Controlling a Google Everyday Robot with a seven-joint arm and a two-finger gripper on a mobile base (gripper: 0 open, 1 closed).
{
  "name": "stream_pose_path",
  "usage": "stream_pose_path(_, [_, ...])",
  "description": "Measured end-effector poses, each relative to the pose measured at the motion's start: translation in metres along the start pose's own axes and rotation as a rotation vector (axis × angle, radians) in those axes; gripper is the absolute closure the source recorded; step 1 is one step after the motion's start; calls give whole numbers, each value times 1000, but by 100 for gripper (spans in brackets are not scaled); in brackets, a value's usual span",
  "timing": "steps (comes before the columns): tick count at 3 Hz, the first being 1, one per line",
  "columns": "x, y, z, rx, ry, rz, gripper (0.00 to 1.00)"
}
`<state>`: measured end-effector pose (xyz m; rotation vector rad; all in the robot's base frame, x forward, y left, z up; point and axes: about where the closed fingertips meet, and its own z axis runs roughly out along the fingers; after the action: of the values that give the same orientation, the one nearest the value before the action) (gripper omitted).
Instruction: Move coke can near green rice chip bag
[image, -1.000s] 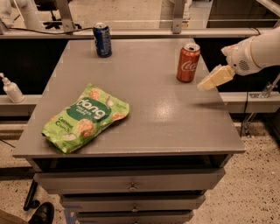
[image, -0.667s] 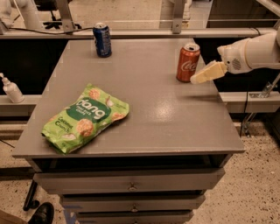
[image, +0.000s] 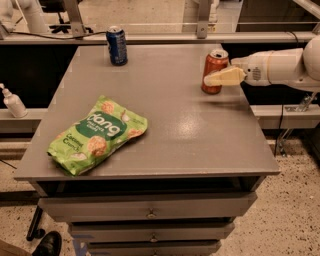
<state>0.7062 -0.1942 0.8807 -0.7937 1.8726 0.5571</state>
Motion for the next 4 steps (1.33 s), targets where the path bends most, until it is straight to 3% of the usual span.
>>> stream_pose_path(2, [-5,16,10,-65,-89,81,65])
stream_pose_path(3, [-10,33,6,-104,-96,80,88])
stream_pose_path(4, [-21,66,2,-163,-107,70,100])
